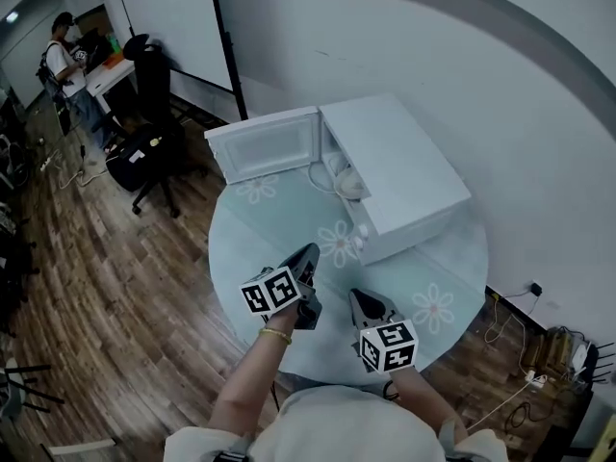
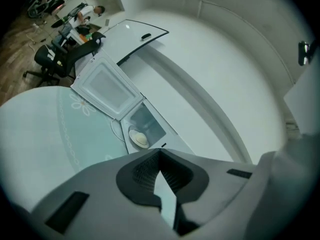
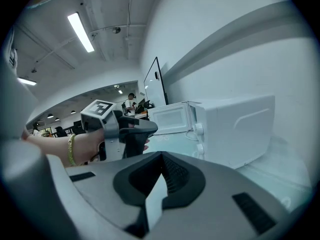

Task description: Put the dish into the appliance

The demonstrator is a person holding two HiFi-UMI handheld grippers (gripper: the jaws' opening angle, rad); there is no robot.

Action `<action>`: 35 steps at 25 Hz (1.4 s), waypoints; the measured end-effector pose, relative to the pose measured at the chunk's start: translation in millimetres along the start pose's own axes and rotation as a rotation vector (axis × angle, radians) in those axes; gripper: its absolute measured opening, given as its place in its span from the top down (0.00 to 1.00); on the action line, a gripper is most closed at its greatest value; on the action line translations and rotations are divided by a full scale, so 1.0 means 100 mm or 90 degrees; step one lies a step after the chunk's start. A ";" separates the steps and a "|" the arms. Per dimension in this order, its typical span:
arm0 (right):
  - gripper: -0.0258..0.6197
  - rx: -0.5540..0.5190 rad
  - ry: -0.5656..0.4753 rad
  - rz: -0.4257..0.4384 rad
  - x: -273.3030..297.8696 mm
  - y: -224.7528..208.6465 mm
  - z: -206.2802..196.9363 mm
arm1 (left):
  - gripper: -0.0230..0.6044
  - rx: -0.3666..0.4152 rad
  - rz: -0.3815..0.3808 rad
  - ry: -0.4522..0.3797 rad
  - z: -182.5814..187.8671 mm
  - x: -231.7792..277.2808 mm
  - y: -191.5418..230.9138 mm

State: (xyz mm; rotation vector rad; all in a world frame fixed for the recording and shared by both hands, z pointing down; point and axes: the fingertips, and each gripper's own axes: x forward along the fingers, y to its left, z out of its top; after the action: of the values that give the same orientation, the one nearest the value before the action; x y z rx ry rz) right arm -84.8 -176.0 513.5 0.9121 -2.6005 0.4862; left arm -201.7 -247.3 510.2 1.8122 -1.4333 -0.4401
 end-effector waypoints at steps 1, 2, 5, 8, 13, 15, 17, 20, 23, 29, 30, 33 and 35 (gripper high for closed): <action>0.95 -0.002 -0.002 0.004 -0.07 0.02 -0.02 | 0.94 0.016 0.003 -0.001 -0.07 -0.11 -0.07; 0.95 -0.002 -0.005 0.008 -0.13 0.04 -0.03 | 0.94 0.029 0.004 -0.005 -0.13 -0.23 -0.15; 0.95 0.002 -0.014 0.020 -0.33 0.12 -0.11 | 0.94 0.067 0.020 -0.011 -0.33 -0.59 -0.33; 0.95 0.003 -0.020 0.031 -0.54 0.22 -0.22 | 0.94 0.114 0.041 0.003 -0.59 -0.93 -0.48; 0.95 0.000 -0.018 0.039 -0.93 0.35 -0.42 | 0.94 0.170 0.062 0.025 -1.04 -1.32 -0.74; 0.95 0.000 -0.015 0.042 -1.09 0.39 -0.51 | 0.94 0.174 0.071 0.025 -1.20 -1.44 -0.82; 0.95 0.001 -0.015 0.047 -1.23 0.43 -0.59 | 0.94 0.171 0.078 0.025 -1.34 -1.55 -0.88; 0.95 0.001 -0.018 0.053 -1.43 0.46 -0.67 | 0.94 0.173 0.084 0.028 -1.55 -1.67 -1.00; 0.95 0.001 -0.026 0.053 -1.63 0.47 -0.72 | 0.94 0.173 0.082 0.032 -1.75 -1.76 -1.13; 0.95 0.001 -0.033 0.053 -1.90 0.52 -0.83 | 0.94 0.165 0.078 0.048 -2.06 -1.91 -1.28; 0.95 0.002 -0.034 0.053 -1.93 0.52 -0.85 | 0.94 0.164 0.078 0.048 -2.09 -1.93 -1.29; 0.95 -0.001 -0.035 0.051 -2.00 0.55 -0.91 | 0.94 0.163 0.078 0.043 -2.13 -2.01 -1.32; 0.95 -0.004 -0.037 0.052 -2.04 0.57 -0.92 | 0.94 0.162 0.079 0.038 -2.14 -2.06 -1.35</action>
State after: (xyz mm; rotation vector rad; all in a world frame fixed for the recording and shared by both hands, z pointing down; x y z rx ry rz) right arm 47.5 12.7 496.6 0.8319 -2.6995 0.4805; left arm -30.1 29.5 509.4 1.9020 -1.6079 -0.1451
